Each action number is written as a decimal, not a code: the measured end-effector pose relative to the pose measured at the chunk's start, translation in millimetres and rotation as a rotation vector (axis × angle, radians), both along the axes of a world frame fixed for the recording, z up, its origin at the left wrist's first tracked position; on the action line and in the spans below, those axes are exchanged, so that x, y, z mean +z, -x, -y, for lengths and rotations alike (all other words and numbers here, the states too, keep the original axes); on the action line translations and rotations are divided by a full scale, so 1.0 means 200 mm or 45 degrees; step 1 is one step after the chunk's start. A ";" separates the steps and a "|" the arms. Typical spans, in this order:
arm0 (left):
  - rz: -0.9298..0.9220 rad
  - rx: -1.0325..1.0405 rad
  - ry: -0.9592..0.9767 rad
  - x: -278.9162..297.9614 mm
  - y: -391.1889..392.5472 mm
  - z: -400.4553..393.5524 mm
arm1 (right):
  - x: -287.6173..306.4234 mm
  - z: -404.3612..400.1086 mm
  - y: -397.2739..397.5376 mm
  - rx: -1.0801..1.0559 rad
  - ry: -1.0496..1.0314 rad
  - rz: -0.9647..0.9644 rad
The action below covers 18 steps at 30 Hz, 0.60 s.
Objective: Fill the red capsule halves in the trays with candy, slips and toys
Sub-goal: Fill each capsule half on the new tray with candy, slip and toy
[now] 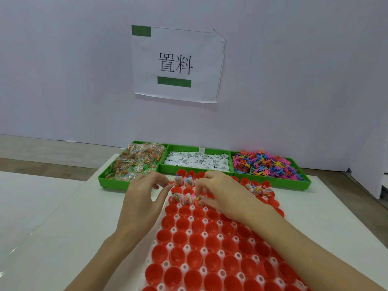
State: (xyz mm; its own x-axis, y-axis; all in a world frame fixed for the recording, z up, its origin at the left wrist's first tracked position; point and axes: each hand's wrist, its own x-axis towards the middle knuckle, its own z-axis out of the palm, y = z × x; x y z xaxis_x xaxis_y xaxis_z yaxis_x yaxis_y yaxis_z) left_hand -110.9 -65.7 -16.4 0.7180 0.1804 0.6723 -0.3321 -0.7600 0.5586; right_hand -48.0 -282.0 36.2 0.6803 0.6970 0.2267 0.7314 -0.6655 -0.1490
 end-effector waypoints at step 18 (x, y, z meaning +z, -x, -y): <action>-0.098 -0.098 0.396 0.04 0.02 0.05 | 0.07 0.01 -0.11 -0.093 -0.214 -0.039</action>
